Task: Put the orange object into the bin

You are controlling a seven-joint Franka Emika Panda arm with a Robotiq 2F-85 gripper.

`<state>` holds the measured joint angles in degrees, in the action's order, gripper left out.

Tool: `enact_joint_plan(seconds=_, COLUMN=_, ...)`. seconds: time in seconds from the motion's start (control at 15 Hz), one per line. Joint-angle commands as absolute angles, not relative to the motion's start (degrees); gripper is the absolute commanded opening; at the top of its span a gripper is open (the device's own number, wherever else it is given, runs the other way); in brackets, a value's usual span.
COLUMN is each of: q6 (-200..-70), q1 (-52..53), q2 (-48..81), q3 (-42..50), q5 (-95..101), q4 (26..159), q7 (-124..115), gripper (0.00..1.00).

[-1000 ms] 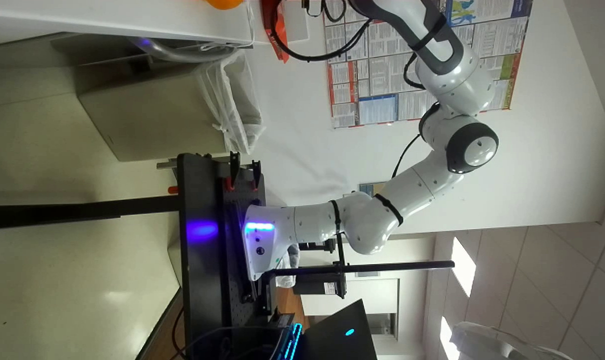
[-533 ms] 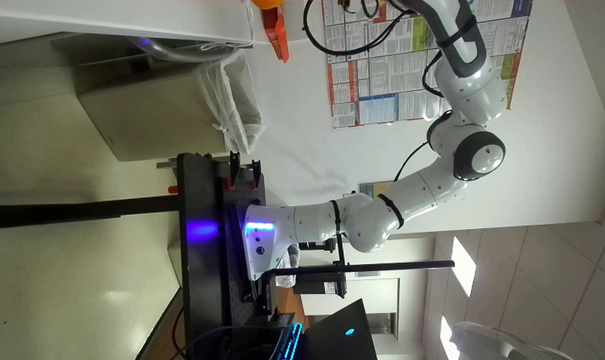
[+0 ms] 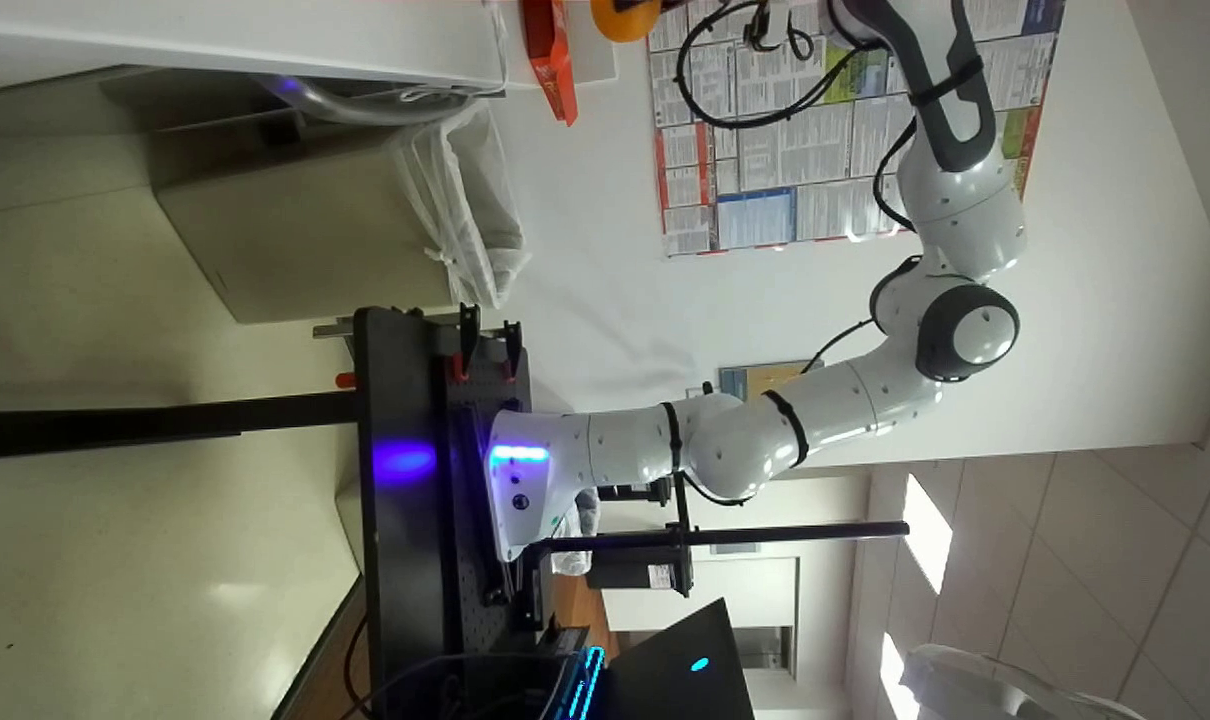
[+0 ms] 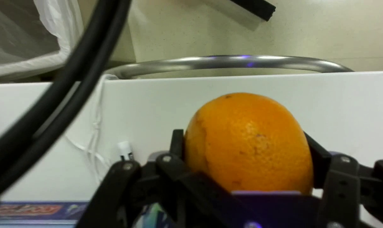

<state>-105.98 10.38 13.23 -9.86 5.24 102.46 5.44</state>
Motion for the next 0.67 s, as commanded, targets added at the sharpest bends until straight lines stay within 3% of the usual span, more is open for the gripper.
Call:
enact_joint_plan(seconds=0.0, q6=-104.30, q1=6.69, q2=4.59, q3=-6.76, q5=3.48, q4=105.80, q7=4.50, gripper=0.58)
enact_joint_plan(seconds=0.6, q6=-102.89, q1=-3.07, q2=-8.61, q3=3.45, q5=3.47, q4=114.75, q7=3.06, gripper=0.58)
